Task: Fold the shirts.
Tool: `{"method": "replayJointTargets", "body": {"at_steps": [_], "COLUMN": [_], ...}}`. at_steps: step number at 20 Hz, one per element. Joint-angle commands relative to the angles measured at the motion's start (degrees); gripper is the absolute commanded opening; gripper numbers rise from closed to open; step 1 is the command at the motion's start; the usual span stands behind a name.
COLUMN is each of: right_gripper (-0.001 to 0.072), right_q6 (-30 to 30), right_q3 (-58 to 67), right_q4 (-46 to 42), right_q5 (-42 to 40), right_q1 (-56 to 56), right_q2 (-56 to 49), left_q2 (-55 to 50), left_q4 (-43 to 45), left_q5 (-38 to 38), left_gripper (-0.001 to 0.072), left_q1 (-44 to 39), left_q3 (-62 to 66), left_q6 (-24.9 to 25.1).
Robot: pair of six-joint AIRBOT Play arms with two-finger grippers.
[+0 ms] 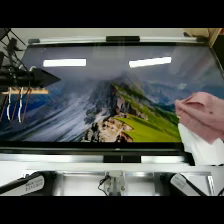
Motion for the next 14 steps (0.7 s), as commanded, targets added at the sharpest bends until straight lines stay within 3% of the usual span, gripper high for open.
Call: {"method": "replayJointTargets", "body": {"at_steps": [1, 6, 7, 8, 9, 12, 14], "right_gripper": [0.0047, 0.0048, 0.0084, 0.0377, 0.0622, 0.0627, 0.0627], "right_q6": [2.6, 6.8, 7.8, 8.9, 8.8, 8.5, 4.8], "right_q3": [-14.0, -26.9, -27.8, -28.3, -28.3, -27.3, -21.2], "right_q4": [-8.2, -8.0, -8.1, -8.3, -8.5, -12.4, -9.4], "right_q5": [-1.6, -7.0, -7.8, -9.1, -10.0, -8.6, -8.8], "right_q1": [0.0, 0.0, 0.0, 0.0, 0.0, 0.0, 0.2], "right_q2": [3.9, 4.8, 4.8, 4.8, 4.8, 4.8, 4.8], "left_q2": [0.0, 0.0, 0.0, 0.0, 0.0, 0.0, -0.2], "left_q4": [0.0, 0.0, 0.0, 0.0, 0.0, 0.0, 1.7], "left_q5": [-0.9, -0.9, -0.9, -0.9, -0.9, -0.9, -0.5], "left_gripper": [0.0029, 0.0028, 0.0029, 0.0029, 0.0029, 0.0029, 0.0027], "left_q1": [0.0, 0.0, 0.0, 0.0, 0.0, 0.0, 0.0], "left_q3": [0.0, 0.0, 0.0, 0.0, 0.0, 0.0, 1.4], "left_q6": [0.0, -0.4, -0.4, -0.4, -0.4, -0.4, -0.7]}}
